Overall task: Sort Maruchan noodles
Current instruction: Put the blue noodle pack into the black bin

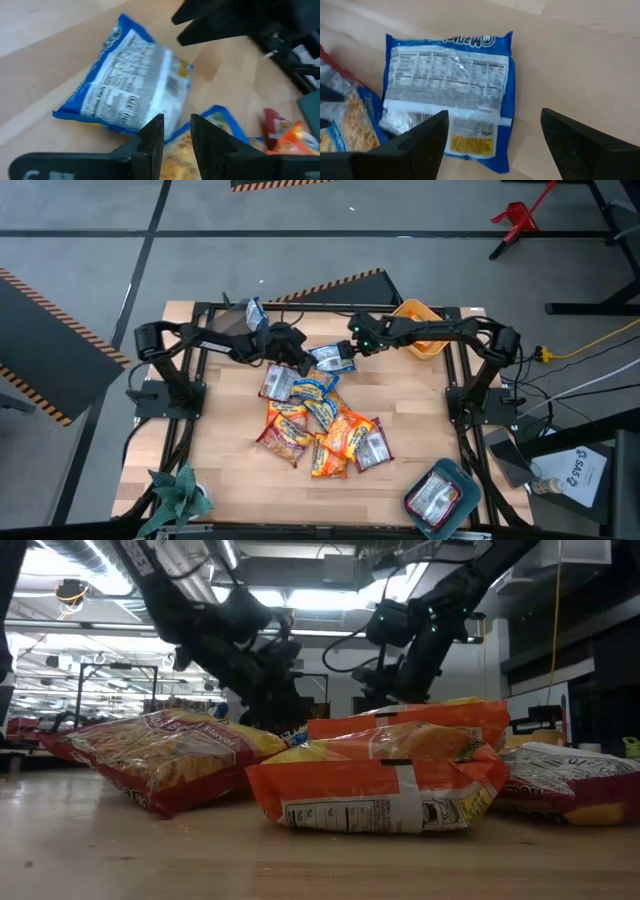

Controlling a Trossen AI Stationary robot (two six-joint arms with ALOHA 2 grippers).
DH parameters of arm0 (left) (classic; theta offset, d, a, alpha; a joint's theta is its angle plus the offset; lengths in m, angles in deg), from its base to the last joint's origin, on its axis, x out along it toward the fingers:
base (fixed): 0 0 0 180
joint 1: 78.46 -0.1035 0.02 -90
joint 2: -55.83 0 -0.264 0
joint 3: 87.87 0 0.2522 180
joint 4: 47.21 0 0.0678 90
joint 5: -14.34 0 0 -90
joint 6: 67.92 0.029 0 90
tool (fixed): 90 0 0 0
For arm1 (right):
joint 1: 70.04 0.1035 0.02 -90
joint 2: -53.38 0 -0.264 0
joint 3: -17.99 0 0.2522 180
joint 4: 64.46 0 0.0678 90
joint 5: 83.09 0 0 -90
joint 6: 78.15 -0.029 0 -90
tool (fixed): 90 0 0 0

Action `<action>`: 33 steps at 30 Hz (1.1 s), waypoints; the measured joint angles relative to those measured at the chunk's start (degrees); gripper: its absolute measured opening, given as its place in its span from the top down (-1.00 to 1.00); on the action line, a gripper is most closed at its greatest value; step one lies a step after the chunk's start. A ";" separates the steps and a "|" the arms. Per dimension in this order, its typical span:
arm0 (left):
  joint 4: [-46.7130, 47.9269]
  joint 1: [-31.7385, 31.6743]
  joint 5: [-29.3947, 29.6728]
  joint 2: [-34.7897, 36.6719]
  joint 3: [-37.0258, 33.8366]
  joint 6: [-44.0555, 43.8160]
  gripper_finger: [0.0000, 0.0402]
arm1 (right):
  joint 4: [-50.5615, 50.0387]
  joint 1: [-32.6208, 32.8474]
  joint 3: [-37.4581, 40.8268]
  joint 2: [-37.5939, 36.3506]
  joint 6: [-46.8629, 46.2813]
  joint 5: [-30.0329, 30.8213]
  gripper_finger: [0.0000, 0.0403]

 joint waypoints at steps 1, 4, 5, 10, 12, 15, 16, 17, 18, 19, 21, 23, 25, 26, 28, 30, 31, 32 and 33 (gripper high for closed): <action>-0.01 -0.15 0.01 -1.09 0.47 -0.02 0.55 | 1.18 0.00 0.57 0.02 -0.47 -0.37 -0.48; 0.08 -0.44 0.04 -3.64 2.22 -0.06 0.55 | 2.47 -0.02 1.20 0.02 -1.08 0.48 -0.48; 0.01 -0.43 0.09 -4.46 2.88 -0.04 0.55 | 2.28 0.00 1.33 0.09 -1.10 0.72 -0.48; 1.17 -0.48 -0.04 -7.78 5.26 -0.11 0.55 | 4.55 0.00 1.32 0.24 -1.16 0.99 -0.48; 2.96 -0.48 -0.11 -8.67 5.87 -0.13 0.55 | 4.71 0.00 1.32 0.24 -1.26 1.20 -0.48; 4.52 -0.48 -0.11 -9.28 6.31 -0.13 0.55 | 4.77 0.00 1.32 0.24 -1.23 1.71 -0.48; 4.56 -0.48 -0.13 -9.40 6.31 -0.13 0.55 | 4.99 0.00 1.32 0.37 -1.23 1.73 -0.48; 4.68 -0.48 -0.11 -9.40 6.31 -0.13 0.55 | 5.62 0.00 1.32 0.66 -1.22 1.71 -0.48; 4.83 -0.48 -0.09 -9.40 6.31 -0.10 0.55 | 6.24 0.00 1.32 1.08 -1.21 1.57 -0.48; 5.06 -0.48 0.01 -9.40 6.33 -0.11 0.55 | 6.41 0.00 1.32 1.44 -1.21 1.49 -0.48; 5.77 -0.48 0.20 -9.40 6.35 -0.13 0.55 | 7.90 0.00 1.32 2.65 -1.22 0.69 -0.48; 6.15 -0.48 0.18 -9.38 6.35 -0.11 0.55 | 9.48 0.00 1.32 4.01 -1.23 -1.27 -0.48; 6.31 -0.46 0.30 -9.40 6.35 -0.11 0.55 | 12.08 0.00 1.30 5.44 -1.35 -3.15 -0.48; 6.40 -0.48 0.29 -9.40 6.35 -0.11 0.55 | 13.23 -0.02 1.30 6.12 -1.47 -4.14 -0.48; 6.52 -0.46 0.39 -9.40 6.35 -0.09 0.55 | 15.87 -0.04 1.30 7.40 -1.58 -6.21 -0.48; 6.66 -0.46 0.45 -9.40 6.31 -0.09 0.55 | 18.18 -0.02 1.30 8.10 -1.64 -8.13 -0.48; 6.70 -0.46 0.54 -9.40 6.29 0.07 0.55 | 18.84 -0.02 1.30 8.18 -1.65 -8.83 -0.48; 6.72 -0.46 0.55 -9.40 6.29 0.14 0.55 | 19.44 -0.02 1.30 8.21 -1.66 -9.38 -0.48; 6.75 -0.46 0.55 -9.40 6.29 0.21 0.55 | 19.74 -0.02 1.30 8.21 -1.70 -9.91 -0.48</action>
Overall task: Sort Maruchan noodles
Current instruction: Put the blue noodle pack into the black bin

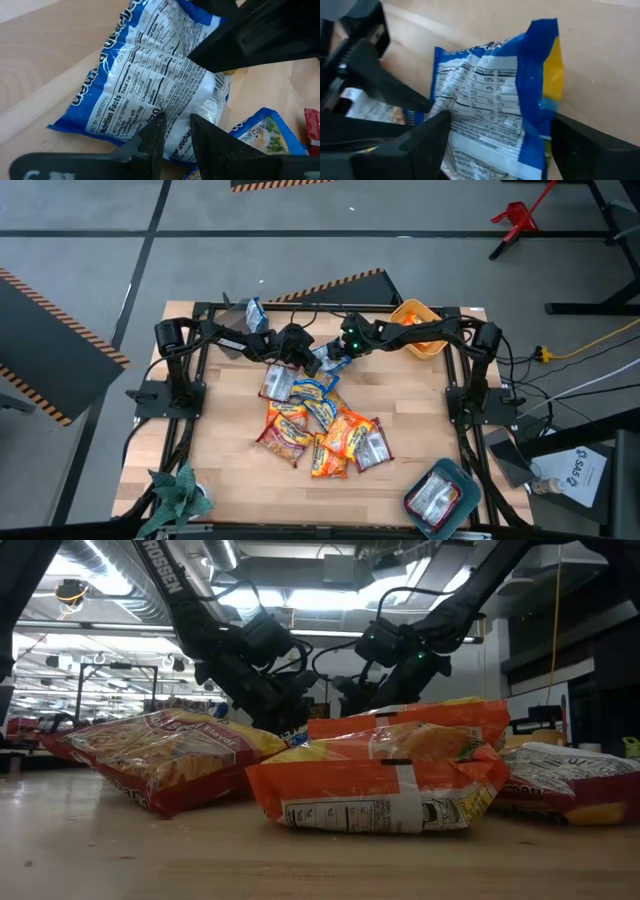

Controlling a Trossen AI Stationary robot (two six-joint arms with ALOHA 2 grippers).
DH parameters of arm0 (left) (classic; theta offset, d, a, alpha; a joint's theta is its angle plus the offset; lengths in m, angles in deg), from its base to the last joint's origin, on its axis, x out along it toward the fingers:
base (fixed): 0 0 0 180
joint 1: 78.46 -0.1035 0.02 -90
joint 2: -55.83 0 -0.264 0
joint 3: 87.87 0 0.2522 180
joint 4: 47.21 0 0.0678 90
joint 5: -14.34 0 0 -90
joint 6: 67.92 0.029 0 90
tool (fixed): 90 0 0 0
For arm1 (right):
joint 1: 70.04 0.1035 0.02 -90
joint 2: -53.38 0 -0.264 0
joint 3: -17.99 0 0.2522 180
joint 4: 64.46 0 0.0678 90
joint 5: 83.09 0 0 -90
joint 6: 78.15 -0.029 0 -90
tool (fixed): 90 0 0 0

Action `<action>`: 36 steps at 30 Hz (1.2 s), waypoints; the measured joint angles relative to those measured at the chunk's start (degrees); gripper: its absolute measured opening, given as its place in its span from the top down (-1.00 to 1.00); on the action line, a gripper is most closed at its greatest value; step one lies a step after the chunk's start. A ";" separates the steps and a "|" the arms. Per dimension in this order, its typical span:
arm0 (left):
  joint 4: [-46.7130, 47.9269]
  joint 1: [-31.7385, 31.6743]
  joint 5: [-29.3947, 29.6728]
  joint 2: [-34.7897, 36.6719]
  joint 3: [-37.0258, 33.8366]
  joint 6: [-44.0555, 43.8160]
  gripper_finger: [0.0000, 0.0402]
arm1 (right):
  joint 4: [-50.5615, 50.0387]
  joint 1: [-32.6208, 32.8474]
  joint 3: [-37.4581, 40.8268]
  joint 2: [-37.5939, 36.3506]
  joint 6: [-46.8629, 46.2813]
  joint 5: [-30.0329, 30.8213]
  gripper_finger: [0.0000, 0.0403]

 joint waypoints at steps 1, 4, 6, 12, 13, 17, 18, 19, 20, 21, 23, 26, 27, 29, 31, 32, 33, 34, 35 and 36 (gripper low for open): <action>0.02 0.00 0.00 -0.01 0.00 0.03 0.55 | -0.07 0.00 0.00 0.00 -0.25 -0.36 -0.46; 0.02 0.00 0.09 -0.04 -0.03 0.08 0.55 | -1.03 0.00 0.00 -0.02 -1.24 -1.49 -0.33; -0.03 0.00 -0.05 -0.08 -0.07 0.07 0.55 | -1.76 0.04 0.00 0.00 -1.30 -1.79 -0.16; 0.05 -0.01 -1.07 1.34 -0.27 -0.19 0.56 | -1.80 -0.04 -0.19 -0.34 -1.94 -2.91 0.48; 0.31 -0.12 -1.20 1.71 -0.33 -0.23 0.56 | -1.88 -0.04 -0.17 -0.39 -2.08 -2.74 0.58; 1.02 -0.72 -1.44 4.21 -0.33 -0.65 0.56 | -2.25 0.09 0.07 -0.48 -2.30 -2.45 0.89; 1.78 -0.88 -1.46 5.06 -0.33 -0.94 0.56 | -2.04 0.09 0.05 -0.76 -2.29 -2.43 0.94; 2.22 -0.96 -1.49 5.99 -0.33 -1.38 0.56 | -2.01 0.09 0.04 -1.13 -2.27 -2.44 0.96; 1.85 -1.01 -1.53 6.79 -0.31 -1.43 0.56 | -2.02 0.09 0.04 -1.51 -2.28 -2.44 0.96; 2.13 -1.01 -1.63 7.83 -0.26 -1.55 0.56 | -2.07 0.09 0.04 -1.99 -2.29 -2.36 0.95; 3.26 -1.26 -1.81 10.48 -0.28 -1.69 0.56 | -2.22 0.09 -0.06 -3.16 -2.31 -1.81 0.93; 4.26 -1.52 -1.91 15.01 -0.28 -3.57 0.56 | -2.14 0.09 -1.38 -4.70 -2.20 -1.41 0.96; 4.35 -1.67 -1.92 16.71 -0.28 -4.32 0.56 | -2.14 0.09 -2.17 -5.15 -1.80 -1.33 0.97; 4.35 -1.75 -1.95 20.61 -0.26 -5.84 0.56 | -2.09 0.11 -4.53 -5.67 -0.89 -1.35 0.97; 4.90 -1.75 -1.93 24.83 -0.26 -7.55 0.56 | -1.78 0.11 -7.39 -5.73 -0.53 -1.53 0.96; 5.05 -1.73 -1.87 27.06 -0.25 -8.27 0.56 | -1.82 0.23 -8.86 -5.73 0.16 -1.53 0.96; 5.49 -1.73 -1.80 29.33 -0.24 -9.17 0.56 | -1.88 0.57 -10.31 -5.73 0.74 -1.24 0.97; 5.70 -1.73 -1.70 31.79 -0.24 -9.76 0.56 | -1.88 0.87 -11.78 -5.73 1.48 -0.21 0.98; 5.32 -1.73 -1.44 34.06 -0.22 -10.44 0.56 | -1.88 0.99 -13.21 -5.73 2.41 0.83 0.98; 5.24 -1.73 -0.93 36.37 -0.17 -11.13 0.56 | -1.90 1.42 -14.67 -5.73 3.48 1.76 0.98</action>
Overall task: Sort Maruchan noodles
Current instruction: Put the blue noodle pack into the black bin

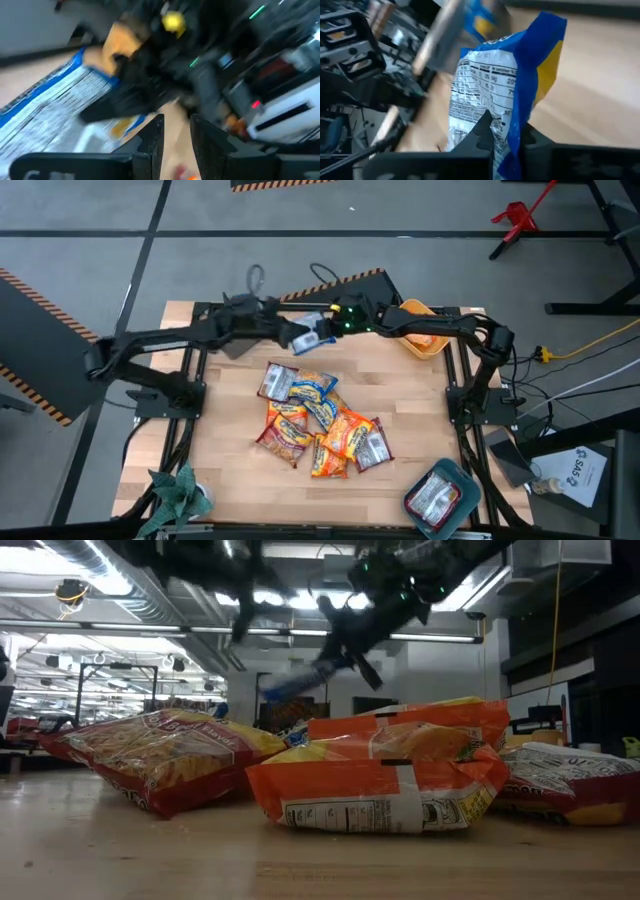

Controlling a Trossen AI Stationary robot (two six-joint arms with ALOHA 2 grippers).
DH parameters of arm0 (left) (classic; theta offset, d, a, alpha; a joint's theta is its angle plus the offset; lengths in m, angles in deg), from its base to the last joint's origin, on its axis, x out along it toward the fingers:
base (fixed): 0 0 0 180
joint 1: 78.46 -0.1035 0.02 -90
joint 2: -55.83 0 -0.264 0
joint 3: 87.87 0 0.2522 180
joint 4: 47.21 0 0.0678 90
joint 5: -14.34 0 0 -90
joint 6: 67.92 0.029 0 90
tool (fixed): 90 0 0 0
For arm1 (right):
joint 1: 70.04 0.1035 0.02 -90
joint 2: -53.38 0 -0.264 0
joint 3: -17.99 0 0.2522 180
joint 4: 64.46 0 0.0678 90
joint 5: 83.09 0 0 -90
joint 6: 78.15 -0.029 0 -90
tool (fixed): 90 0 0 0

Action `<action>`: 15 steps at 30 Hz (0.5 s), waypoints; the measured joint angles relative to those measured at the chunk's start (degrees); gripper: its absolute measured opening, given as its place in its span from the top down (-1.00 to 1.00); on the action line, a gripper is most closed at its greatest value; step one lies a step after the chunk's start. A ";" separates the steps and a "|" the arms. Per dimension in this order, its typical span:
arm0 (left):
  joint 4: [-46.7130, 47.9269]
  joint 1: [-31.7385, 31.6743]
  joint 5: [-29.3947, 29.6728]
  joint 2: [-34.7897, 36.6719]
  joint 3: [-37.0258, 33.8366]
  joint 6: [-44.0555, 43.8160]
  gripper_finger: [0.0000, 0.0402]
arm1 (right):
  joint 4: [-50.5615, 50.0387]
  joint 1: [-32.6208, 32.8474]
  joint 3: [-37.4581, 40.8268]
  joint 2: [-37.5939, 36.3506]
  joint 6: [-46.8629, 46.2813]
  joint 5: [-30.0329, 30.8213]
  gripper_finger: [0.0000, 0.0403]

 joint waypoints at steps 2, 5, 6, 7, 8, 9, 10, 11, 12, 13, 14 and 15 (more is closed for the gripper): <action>-0.13 0.04 1.57 4.41 0.00 -1.57 0.56 | -0.17 0.32 -3.36 0.22 1.65 2.06 0.97; -0.10 0.11 4.54 10.41 0.02 -2.00 0.56 | -0.99 0.97 -10.10 2.67 5.56 3.47 0.98; 0.16 0.11 5.45 12.18 0.02 -1.99 0.56 | -1.82 1.03 -12.79 4.10 7.08 3.78 0.98; 0.14 0.11 6.17 13.74 0.02 -1.87 0.56 | -2.60 1.64 -15.63 5.73 8.11 3.84 0.98; 0.10 0.11 6.92 15.13 0.02 -1.74 0.56 | -3.78 1.99 -18.51 7.37 9.38 4.15 0.98; 0.17 0.11 7.75 16.35 0.02 -1.36 0.56 | -4.98 2.07 -21.65 9.18 10.79 4.82 0.98; 0.20 0.11 8.26 17.40 0.02 -1.12 0.56 | -5.70 2.44 -24.95 11.03 12.14 5.09 0.98; 0.18 0.11 8.51 18.34 0.02 -1.06 0.56 | -6.43 2.91 -28.25 12.93 13.34 5.33 0.98; 0.18 0.11 8.76 19.17 0.02 -1.02 0.56 | -7.46 3.20 -31.77 14.93 14.69 5.77 0.98; 0.26 0.11 9.00 19.96 0.02 -0.98 0.56 | -8.16 3.43 -35.06 16.85 15.97 6.21 0.98; 0.65 0.12 9.12 20.69 0.02 -0.95 0.56 | -8.94 3.91 -38.36 18.94 16.96 6.84 0.98; 0.95 0.11 9.45 21.23 0.02 -0.89 0.56 | -9.43 4.15 -41.47 21.04 18.13 7.55 0.98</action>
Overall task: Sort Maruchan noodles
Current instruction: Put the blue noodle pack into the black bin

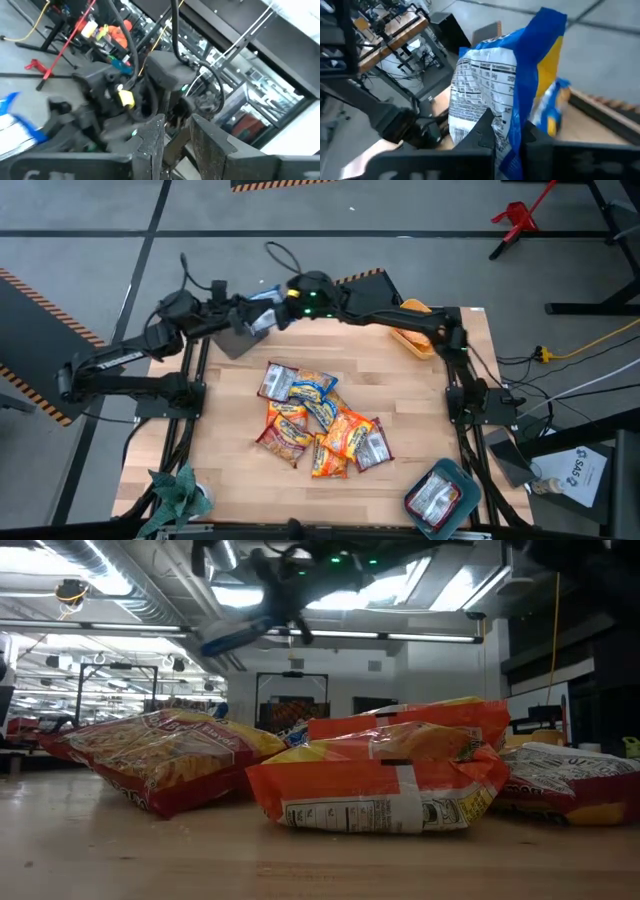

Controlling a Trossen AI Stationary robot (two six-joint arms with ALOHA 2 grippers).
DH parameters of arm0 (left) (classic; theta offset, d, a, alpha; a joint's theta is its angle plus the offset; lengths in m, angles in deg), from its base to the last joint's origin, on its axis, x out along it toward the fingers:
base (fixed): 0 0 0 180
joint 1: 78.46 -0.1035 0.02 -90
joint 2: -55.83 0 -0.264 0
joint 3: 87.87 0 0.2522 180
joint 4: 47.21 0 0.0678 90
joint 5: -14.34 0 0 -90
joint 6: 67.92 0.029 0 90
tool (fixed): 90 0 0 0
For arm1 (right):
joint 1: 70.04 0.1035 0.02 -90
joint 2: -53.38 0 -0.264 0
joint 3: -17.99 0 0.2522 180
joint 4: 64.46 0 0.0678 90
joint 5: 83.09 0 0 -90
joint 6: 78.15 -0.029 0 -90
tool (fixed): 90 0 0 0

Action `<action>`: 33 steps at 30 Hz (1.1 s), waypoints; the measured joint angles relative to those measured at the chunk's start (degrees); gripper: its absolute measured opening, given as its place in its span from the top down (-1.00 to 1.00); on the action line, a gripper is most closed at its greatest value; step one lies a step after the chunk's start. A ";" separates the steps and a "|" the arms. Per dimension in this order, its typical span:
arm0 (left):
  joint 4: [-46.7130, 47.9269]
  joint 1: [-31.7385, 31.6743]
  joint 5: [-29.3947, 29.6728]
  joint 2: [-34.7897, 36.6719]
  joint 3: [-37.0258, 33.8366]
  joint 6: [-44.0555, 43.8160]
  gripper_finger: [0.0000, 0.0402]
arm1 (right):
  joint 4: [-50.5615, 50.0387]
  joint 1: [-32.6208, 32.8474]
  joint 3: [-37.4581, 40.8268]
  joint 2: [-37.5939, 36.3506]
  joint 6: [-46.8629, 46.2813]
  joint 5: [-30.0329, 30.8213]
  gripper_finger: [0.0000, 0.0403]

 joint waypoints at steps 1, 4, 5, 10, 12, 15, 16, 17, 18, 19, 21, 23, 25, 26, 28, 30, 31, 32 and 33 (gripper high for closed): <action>0.22 0.00 0.12 0.37 0.01 0.07 0.56 | -0.67 0.31 -3.02 2.09 0.88 1.20 0.98; 0.81 0.00 0.06 1.19 0.00 0.06 0.56 | -1.06 1.02 -10.47 7.57 3.85 4.89 0.98; 0.83 0.00 0.06 1.49 0.00 0.02 0.56 | -1.10 1.12 -12.45 9.08 4.67 6.08 0.98; 1.05 0.00 0.06 2.69 0.00 0.00 0.56 | -0.56 1.29 -18.43 15.63 6.37 9.84 0.98; 1.60 0.00 0.09 3.13 0.00 -0.02 0.56 | 0.61 1.25 -18.65 17.58 6.41 10.47 0.98; 2.92 0.00 0.11 3.60 0.00 -0.04 0.56 | 2.31 1.24 -18.61 19.31 6.39 10.72 0.98; 3.20 0.00 0.11 3.66 0.00 -0.02 0.56 | 2.73 1.24 -18.63 19.69 6.38 11.16 0.98; 3.70 0.01 0.09 3.75 0.00 -0.04 0.56 | 2.76 1.27 -18.63 20.04 6.41 12.00 0.98; 4.28 0.00 0.10 3.87 0.00 -0.04 0.56 | 2.78 1.27 -18.63 20.41 6.46 12.77 0.98; 4.45 0.00 0.09 3.94 0.00 -0.03 0.56 | 3.12 1.27 -18.63 20.86 6.57 13.19 0.98; 4.98 0.00 0.06 4.02 0.00 -0.01 0.56 | 3.64 1.24 -18.63 21.62 6.59 13.37 0.98; 5.73 0.00 -0.29 3.97 0.00 -0.02 0.56 | 4.84 1.24 -18.63 22.05 6.59 13.60 0.98; 5.84 0.00 -0.82 3.97 0.00 0.02 0.56 | 6.54 1.22 -18.63 22.52 7.34 12.44 0.97; 5.74 0.00 -1.34 3.99 0.00 0.02 0.56 | 6.44 1.22 -18.63 22.58 8.05 11.45 0.97; 5.80 0.00 -1.86 3.99 0.00 0.06 0.56 | 5.98 1.30 -18.63 22.63 9.07 11.25 0.93; 5.91 0.00 -2.33 3.99 0.00 0.08 0.56 | 5.98 1.35 -18.63 22.63 9.23 11.45 0.85; 6.00 0.00 -2.51 3.99 0.00 0.09 0.56 | 6.37 1.28 -18.63 22.63 9.41 11.50 0.79; 6.37 0.00 -2.54 3.99 0.00 0.11 0.56 | 6.78 1.24 -18.63 22.63 9.60 11.52 0.73; 6.74 0.00 -2.56 3.98 0.00 0.14 0.56 | 6.87 1.22 -18.63 22.63 9.65 11.65 0.66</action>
